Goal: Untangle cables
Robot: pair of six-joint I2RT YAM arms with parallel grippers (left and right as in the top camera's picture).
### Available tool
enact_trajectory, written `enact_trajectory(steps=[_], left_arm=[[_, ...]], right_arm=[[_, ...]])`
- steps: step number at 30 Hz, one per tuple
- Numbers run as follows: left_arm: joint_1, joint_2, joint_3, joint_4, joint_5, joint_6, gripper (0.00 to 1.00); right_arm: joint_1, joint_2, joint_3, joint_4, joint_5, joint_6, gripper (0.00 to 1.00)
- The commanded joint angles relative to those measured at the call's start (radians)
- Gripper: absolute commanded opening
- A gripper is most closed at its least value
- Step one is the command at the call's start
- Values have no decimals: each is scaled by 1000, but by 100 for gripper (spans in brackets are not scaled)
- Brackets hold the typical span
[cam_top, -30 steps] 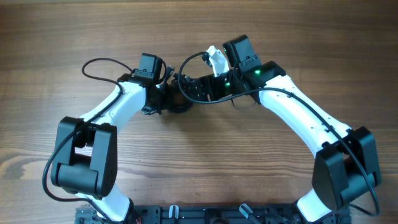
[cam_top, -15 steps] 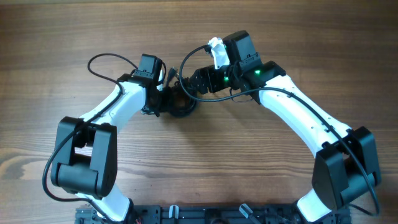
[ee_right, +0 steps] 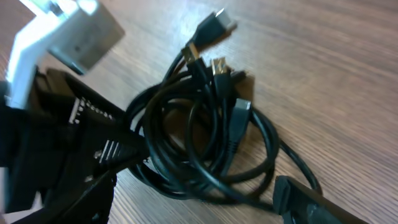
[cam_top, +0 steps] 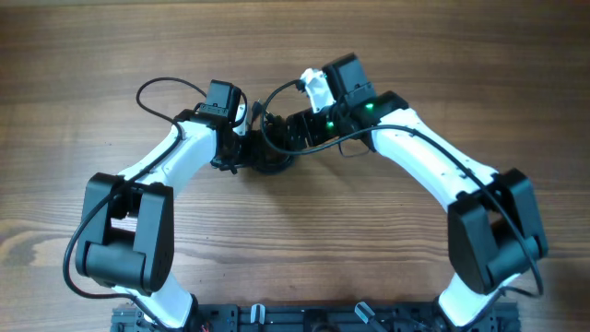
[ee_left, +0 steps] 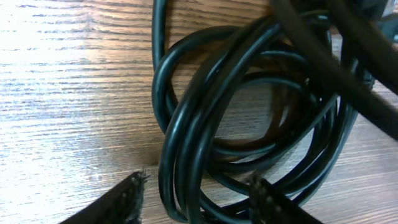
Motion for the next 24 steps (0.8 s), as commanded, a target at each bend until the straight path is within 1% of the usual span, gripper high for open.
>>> enact_trajectory(steps=[1,4,7,10,12,13,15,16,17,19,21,22,24], left_arm=[[1,10,-13,3,16,11,68],[1,10,-13,3,16,11,70],[1,10,-13,3,16,11,58],[1,10,-13,3,15,11,52],[1,10,-13,3,15,11,51],[1,10,-13,3,15,11,51],[1,10,-13,3,3,-5,51],[1,10,-13,3,-3,-7,51],[1,10,-13,4,-4,-8,51],[1,10,-13,4,-3,-7,51],[1,10,-13,4,-3,-8,51],[1,10,-13,5,-3,-8,50],[1,10,-13,9,-5,-23,47]], right_arm=[[21,57,1,14,-21,-59,85],[21,84,1,32,-7,-71,84],[21,95,1,43,29,-69,84],[21,99,1,39,32,-69,70],[21,99,1,27,32,-69,53],[21,99,1,18,32,-69,40],[21,99,1,0,32,-69,25],[21,99,1,-7,32,-69,20],[21,99,1,-14,32,-69,16],[21,99,1,-21,32,-69,13],[21,99,1,-24,32,-63,7],[21,99,1,-27,32,-23,4],[21,98,2,-45,22,39,4]])
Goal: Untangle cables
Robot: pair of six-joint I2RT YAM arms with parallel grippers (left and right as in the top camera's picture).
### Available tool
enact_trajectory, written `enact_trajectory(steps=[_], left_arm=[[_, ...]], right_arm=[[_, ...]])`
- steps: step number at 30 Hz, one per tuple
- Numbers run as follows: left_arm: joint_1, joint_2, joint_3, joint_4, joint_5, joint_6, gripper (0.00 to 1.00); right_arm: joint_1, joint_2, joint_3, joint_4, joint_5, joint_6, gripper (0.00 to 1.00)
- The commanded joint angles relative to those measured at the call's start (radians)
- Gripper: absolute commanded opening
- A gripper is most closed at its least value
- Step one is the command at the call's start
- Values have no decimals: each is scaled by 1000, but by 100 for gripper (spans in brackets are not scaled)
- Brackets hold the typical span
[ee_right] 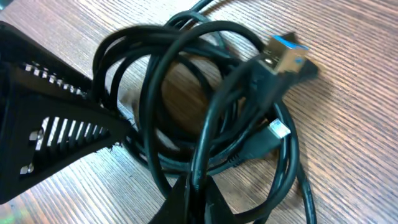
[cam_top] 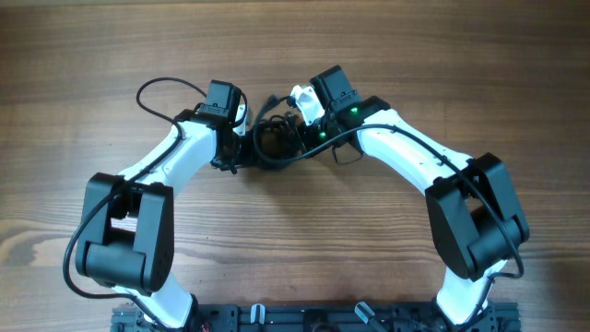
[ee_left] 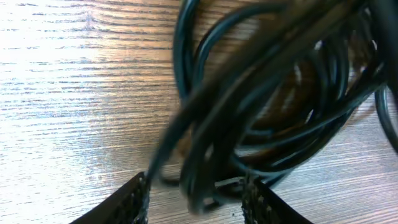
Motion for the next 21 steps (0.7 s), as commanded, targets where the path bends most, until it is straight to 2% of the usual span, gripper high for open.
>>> enact_trajectory(steps=[1,5,9,13,21], left_arm=[[1,10,-12,11,-19,-42,45],[1,10,-12,14,-101,-158,37],[1,10,-12,14,-135,-164,25],[1,10,-12,14,-150,-164,25],[1,10,-12,14,-149,-164,24]], right_arm=[[0,10,3,-19,-29,90,4],[-9,-36,3,24,-282,81,4],[-30,-123,3,40,-406,82,4],[-46,-216,3,38,-482,81,4],[-47,-385,3,34,-487,82,4]])
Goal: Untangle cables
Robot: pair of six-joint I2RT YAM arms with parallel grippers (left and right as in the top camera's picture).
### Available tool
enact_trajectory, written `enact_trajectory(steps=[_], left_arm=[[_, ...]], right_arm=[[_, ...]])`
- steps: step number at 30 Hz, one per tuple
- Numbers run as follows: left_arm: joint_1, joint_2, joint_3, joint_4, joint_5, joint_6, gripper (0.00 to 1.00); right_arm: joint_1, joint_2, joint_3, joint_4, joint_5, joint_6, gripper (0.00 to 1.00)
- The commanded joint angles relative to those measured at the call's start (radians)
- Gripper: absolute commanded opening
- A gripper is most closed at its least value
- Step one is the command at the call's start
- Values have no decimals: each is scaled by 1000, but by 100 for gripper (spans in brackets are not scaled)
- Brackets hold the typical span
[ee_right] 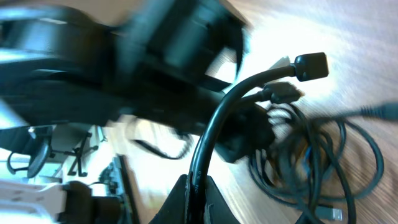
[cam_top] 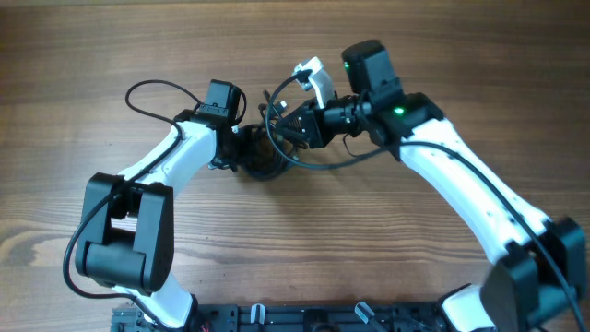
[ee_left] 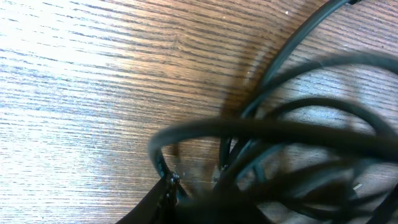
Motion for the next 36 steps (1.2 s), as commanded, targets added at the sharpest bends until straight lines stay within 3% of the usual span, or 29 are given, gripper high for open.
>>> enact_trajectory(steps=[1,11,18,25,32,33,34,36], left_arm=[[1,10,-12,3,-14,-11,24],[1,10,-12,4,-24,-11,15],[1,10,-12,3,-25,-11,15],[1,10,-12,3,-25,-11,22],[1,10,-12,3,-24,-11,49],[1,10,-12,1,-17,-10,56],[1,9,-11,-1,0,-10,79],[5,2,2,-27,38,3,84]], right_arm=[[0,-83,4,9,-53,1,4],[0,-155,3,12,-46,2,4],[0,-154,3,-80,57,3,4],[0,-154,3,-190,198,4,4],[0,-153,3,-208,201,4,4],[0,-153,3,-208,210,6,4],[0,-153,3,-209,231,21,4],[0,-153,3,-217,290,73,4]])
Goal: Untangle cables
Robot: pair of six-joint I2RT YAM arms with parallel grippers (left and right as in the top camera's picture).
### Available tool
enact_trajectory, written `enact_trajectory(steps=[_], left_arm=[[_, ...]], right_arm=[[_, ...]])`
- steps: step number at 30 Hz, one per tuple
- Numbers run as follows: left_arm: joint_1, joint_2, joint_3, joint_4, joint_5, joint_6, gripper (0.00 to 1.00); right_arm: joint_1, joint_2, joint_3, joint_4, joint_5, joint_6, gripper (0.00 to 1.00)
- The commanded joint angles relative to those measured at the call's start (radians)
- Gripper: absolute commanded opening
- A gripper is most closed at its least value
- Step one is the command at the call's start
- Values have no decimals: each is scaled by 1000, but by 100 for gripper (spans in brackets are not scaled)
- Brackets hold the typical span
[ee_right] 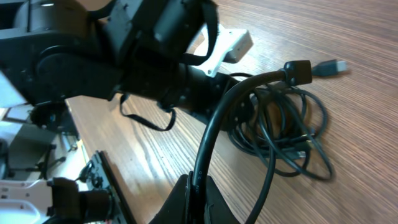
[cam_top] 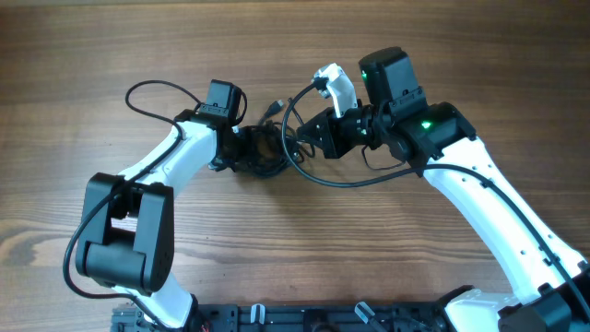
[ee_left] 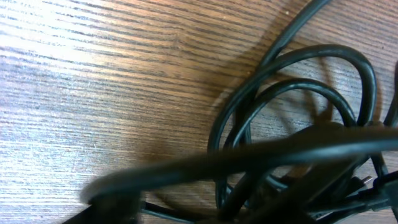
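Observation:
A tangle of black cables (cam_top: 263, 148) lies on the wooden table (cam_top: 461, 55) at centre left. My left gripper (cam_top: 241, 155) sits at its left side, shut on the bundle; in the left wrist view the coils (ee_left: 214, 134) fill the frame and a blurred strand hides the jaws. My right gripper (cam_top: 323, 138) (ee_right: 198, 186) is shut on one black cable (cam_top: 341, 183), held off the table to the right of the tangle. That cable (ee_right: 211, 124) arches up to a USB plug (ee_right: 311, 67), with the bundle (ee_right: 280, 143) below it.
My left arm (ee_right: 124, 56) looms close behind the bundle in the right wrist view. A thin arm lead (cam_top: 152, 88) loops over the table at the far left. Bare wood surrounds the tangle on all sides.
My right gripper has moved further right with its cable, and a longer loop of it now hangs clear of the tangle. The left gripper and the bundle stay where they were.
Both grippers stood open at the tangle, the left fingers either side of the coils. Then the right was shut on one strand in the bundle. Then it held that strand off the table with the left shut on the bundle, and now further right.

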Motion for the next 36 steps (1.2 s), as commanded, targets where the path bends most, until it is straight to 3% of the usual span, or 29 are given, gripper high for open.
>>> enact_trajectory(steps=[1,6,11,14,17,20,32,36], left_arm=[[15,-8,25,-63,60,21,85],[74,-102,199,-260,111,61,90],[97,-186,266,-309,111,61,92],[97,-207,266,-317,110,61,74],[97,-196,265,-323,105,61,40],[97,-174,264,-322,106,60,27],[72,-56,264,-246,107,57,36],[66,-39,264,-234,106,57,46]], right_arm=[[0,-24,3,-15,121,90,4],[0,-24,3,-46,219,108,4],[1,-24,3,-60,219,108,4],[1,-24,3,-68,219,108,4],[2,-24,3,-80,218,131,4],[4,-24,2,-100,195,134,4],[15,39,-99,-67,191,222,4],[35,91,-124,-47,186,231,4]])
